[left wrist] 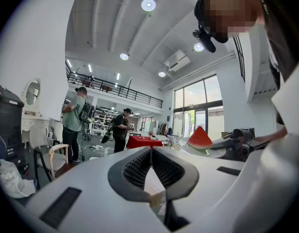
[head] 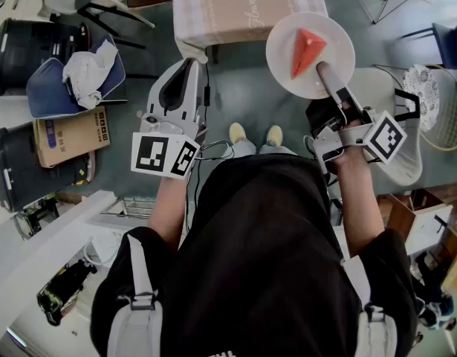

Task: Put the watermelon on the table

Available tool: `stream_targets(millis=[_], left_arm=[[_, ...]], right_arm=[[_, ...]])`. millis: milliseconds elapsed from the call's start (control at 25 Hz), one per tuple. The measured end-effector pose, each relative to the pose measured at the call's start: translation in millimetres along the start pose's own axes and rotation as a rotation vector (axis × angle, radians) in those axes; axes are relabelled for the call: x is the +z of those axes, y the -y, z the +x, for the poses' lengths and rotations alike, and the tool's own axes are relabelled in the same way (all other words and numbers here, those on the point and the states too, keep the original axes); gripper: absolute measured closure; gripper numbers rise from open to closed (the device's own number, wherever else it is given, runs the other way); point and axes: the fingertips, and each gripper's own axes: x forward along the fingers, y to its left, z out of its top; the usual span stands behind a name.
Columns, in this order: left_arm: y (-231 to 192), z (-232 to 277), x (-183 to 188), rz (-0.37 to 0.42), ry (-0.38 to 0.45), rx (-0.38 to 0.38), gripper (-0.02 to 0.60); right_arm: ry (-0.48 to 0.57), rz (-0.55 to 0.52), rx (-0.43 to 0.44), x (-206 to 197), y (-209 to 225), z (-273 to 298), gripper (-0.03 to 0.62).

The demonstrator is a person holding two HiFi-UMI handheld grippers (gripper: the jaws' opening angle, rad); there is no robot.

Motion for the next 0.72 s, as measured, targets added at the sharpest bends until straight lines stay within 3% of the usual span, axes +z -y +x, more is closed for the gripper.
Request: stream_targets(millis=[320, 720], left_arm=[[2.0, -2.3, -3.1, -0.007, -0.012, -0.002, 0.568], [-9.9, -8.7, 11.1, 0.169, -0.020, 0.093, 0.569]], right_arm=[[0.006, -0.012, -0.012, -6.0, 2.5, -2.5, 0.576], [0.006, -0.020, -0.010, -19.5, -5.9, 10.9, 0.576]])
